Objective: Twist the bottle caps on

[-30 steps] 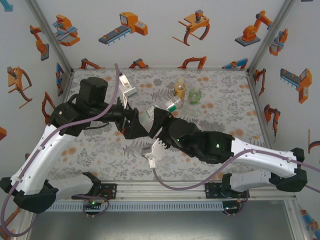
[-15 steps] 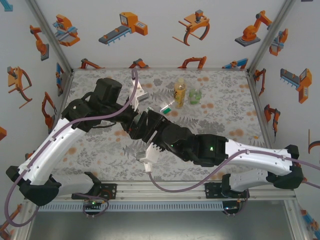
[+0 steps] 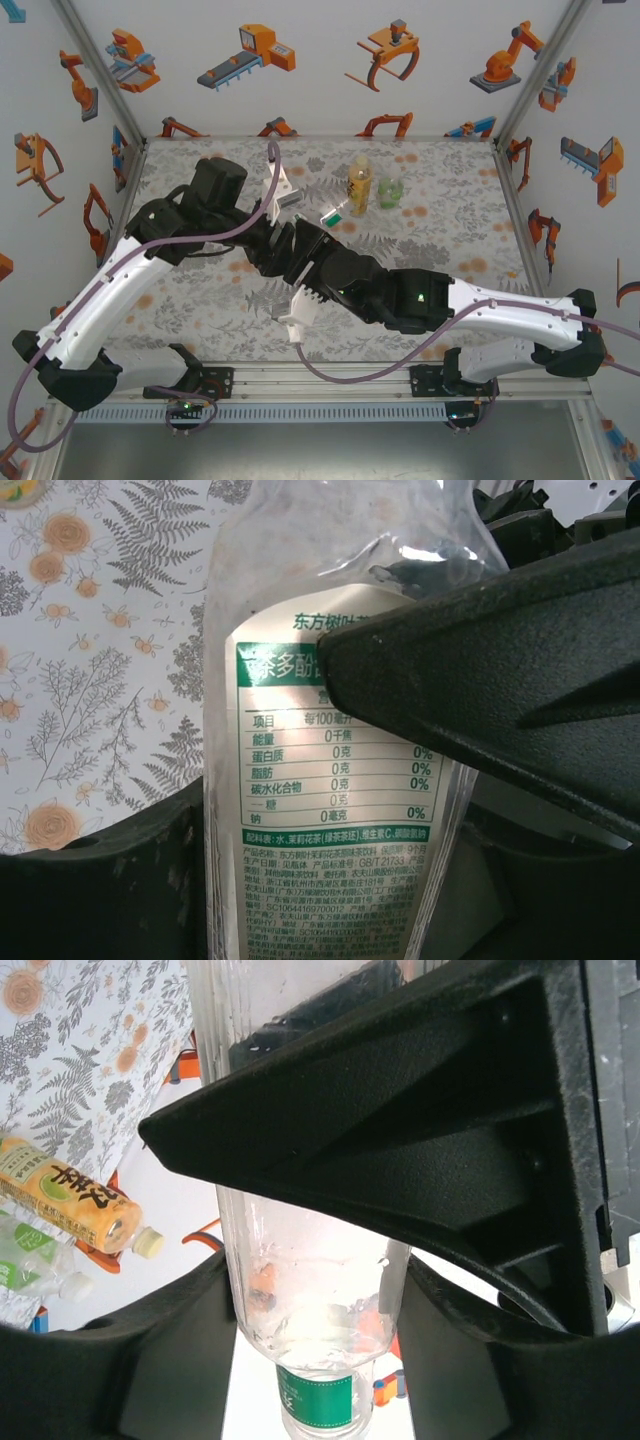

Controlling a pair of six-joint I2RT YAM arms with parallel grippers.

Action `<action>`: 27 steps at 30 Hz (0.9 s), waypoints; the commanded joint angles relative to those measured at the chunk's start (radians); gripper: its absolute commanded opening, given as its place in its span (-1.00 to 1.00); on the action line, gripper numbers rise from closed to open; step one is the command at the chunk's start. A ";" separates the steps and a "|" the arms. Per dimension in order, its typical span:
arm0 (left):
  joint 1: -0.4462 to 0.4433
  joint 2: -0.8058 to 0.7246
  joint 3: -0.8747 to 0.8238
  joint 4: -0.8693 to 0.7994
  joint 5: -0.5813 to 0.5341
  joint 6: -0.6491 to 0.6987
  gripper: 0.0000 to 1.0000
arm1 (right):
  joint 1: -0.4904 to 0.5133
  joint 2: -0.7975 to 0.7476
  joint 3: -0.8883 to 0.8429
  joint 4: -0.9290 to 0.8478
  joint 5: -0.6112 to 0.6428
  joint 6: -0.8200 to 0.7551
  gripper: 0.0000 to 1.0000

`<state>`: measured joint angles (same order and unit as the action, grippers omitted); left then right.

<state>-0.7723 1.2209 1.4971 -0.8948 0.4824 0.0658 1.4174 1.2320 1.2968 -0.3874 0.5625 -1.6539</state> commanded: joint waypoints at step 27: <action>0.014 -0.325 -0.382 0.371 -0.152 0.035 -0.21 | -0.657 -0.207 -0.148 -0.142 -0.403 1.542 0.34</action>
<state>-0.7643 0.9104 1.1290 -0.5858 0.2955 0.0731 0.8280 0.9989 1.1767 -0.4652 0.3058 -0.4419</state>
